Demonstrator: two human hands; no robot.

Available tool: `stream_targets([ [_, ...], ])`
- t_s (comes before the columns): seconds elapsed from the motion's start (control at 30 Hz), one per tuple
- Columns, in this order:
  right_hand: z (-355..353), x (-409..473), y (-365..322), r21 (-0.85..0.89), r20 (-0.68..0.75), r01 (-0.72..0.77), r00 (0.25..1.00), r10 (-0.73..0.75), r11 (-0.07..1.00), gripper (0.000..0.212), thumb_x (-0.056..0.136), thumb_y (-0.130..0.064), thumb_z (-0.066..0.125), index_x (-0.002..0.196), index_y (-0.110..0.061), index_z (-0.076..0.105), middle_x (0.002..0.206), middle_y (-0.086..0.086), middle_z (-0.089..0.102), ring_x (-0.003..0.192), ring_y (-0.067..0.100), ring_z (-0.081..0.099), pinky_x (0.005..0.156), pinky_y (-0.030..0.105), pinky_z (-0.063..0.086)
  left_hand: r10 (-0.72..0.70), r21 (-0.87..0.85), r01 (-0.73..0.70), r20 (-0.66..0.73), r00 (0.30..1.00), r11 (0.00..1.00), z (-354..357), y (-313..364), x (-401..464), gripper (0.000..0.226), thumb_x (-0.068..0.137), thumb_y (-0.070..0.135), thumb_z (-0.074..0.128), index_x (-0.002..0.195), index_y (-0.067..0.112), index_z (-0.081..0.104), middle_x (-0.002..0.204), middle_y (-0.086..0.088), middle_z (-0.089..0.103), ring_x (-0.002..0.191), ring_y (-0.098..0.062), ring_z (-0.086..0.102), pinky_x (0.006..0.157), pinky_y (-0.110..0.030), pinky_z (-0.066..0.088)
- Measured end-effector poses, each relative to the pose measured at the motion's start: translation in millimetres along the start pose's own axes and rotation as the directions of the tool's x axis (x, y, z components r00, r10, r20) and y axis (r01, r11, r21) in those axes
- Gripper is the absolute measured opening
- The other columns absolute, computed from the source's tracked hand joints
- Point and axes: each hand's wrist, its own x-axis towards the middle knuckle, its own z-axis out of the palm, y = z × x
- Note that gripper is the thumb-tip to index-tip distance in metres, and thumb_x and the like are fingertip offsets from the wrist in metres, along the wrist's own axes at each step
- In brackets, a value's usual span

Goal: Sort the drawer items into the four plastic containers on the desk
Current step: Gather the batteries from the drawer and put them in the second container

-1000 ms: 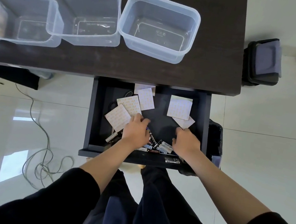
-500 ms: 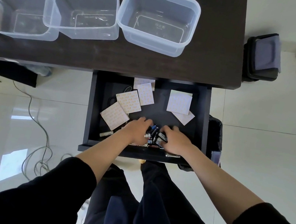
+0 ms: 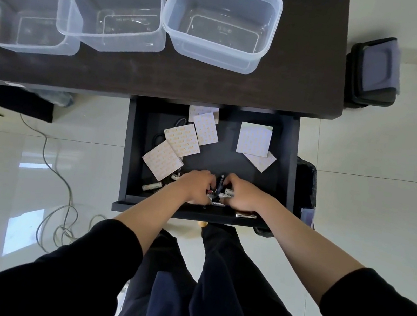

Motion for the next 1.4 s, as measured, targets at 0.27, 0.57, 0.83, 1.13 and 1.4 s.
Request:
stream_targets([
  [0.27, 6.9, 2.0, -6.9, -0.001, -0.07, 0.129, 0.989, -0.129, 0.992, 0.046, 0.076, -0.02, 0.073, 0.116, -0.016, 0.049, 0.119, 0.004, 0.051, 0.105, 0.023, 0.053, 0.082, 0.028, 0.041, -0.036, 0.072, 0.031, 0.072, 0.997, 0.997, 0.8, 1.4, -3.8, 0.032, 0.083, 0.031, 0.065, 0.109, 0.012, 0.06, 0.106, -0.006, 0.064, 0.099, -0.025, 0.059, 0.078, -0.031, 0.043],
  [0.57, 7.9, 6.0, -12.9, 0.019, 0.105, 0.055, 0.993, -0.056, 0.998, 0.038, 0.08, -0.031, 0.069, 0.115, -0.02, 0.058, 0.11, -0.001, 0.062, 0.1, 0.02, 0.058, 0.085, 0.03, 0.047, -0.016, 0.033, 0.013, 0.103, 0.995, 0.999, -6.0, 3.7, -8.9, 0.026, 0.081, 0.022, 0.066, 0.104, 0.011, 0.06, 0.104, -0.007, 0.064, 0.093, -0.025, 0.059, 0.079, -0.035, 0.048],
  [0.83, 2.4, 2.8, -19.3, -0.099, 0.185, 0.05, 0.982, -0.031, 0.994, 0.023, 0.085, -0.026, 0.062, 0.106, -0.018, 0.057, 0.105, 0.004, 0.061, 0.091, 0.021, 0.055, 0.076, 0.03, 0.042, -0.017, 0.154, -0.009, 0.169, 0.985, 0.988, -11.0, 5.7, -17.8, 0.026, 0.085, 0.011, 0.056, 0.111, 0.012, 0.058, 0.112, -0.01, 0.062, 0.098, -0.029, 0.058, 0.08, -0.036, 0.049],
  [1.13, -13.0, -13.9, -6.1, 0.143, 0.039, 0.045, 0.998, -0.051, 0.989, 0.009, 0.078, -0.008, 0.06, 0.083, -0.014, 0.065, 0.082, 0.001, 0.064, 0.07, 0.016, 0.059, 0.064, 0.022, 0.048, 0.014, -0.162, -0.013, 0.004, 1.0, 0.987, -13.0, 12.3, -31.5, 0.028, 0.09, 0.011, 0.057, 0.118, 0.011, 0.059, 0.123, -0.008, 0.057, 0.111, -0.024, 0.053, 0.087, -0.027, 0.04],
  [1.4, -29.5, -27.6, -20.6, 0.323, -0.12, 0.115, 0.99, -0.08, 0.939, 0.01, 0.085, -0.008, 0.061, 0.081, -0.017, 0.058, 0.073, 0.008, 0.057, 0.049, 0.014, 0.052, 0.052, 0.028, 0.049, -0.046, -0.328, -0.006, -0.149, 0.988, 0.945, -32.8, 14.7, -51.7, 0.025, 0.091, 0.008, 0.056, 0.115, 0.009, 0.059, 0.122, -0.01, 0.058, 0.109, -0.023, 0.055, 0.087, -0.027, 0.042],
])
